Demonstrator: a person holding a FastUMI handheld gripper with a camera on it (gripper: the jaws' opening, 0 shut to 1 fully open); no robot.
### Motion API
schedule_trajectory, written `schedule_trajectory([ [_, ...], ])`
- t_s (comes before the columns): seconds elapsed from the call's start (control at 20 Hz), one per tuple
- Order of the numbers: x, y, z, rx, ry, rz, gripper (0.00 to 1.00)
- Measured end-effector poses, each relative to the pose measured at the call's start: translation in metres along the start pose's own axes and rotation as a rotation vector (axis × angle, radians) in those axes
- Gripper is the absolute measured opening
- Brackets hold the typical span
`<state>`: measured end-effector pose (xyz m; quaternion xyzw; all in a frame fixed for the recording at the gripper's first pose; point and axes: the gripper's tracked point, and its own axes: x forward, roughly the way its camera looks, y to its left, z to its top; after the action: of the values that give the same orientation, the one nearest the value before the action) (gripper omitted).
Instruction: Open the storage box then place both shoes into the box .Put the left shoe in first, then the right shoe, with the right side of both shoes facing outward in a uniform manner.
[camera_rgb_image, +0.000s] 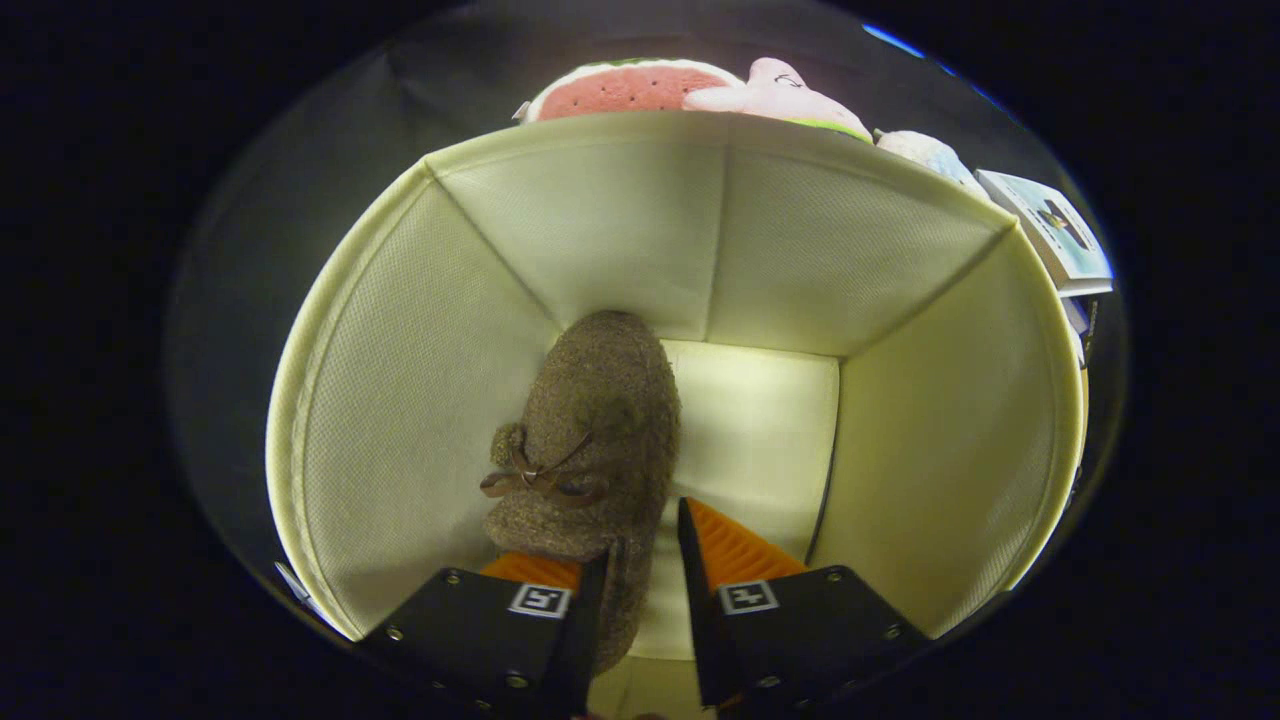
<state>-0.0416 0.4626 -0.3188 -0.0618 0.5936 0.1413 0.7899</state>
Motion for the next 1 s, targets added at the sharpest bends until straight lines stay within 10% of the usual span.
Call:
schedule_trajectory([
  [0.15, -0.025, -0.003, 0.004, 0.009, -0.047, 0.041, 0.64],
  [0.55, -0.135, -0.01, 0.029, 0.034, -0.23, 0.255, 0.64],
  [1.0, -0.191, -0.131, 0.028, 0.061, -0.334, 0.246, 0.64],
])
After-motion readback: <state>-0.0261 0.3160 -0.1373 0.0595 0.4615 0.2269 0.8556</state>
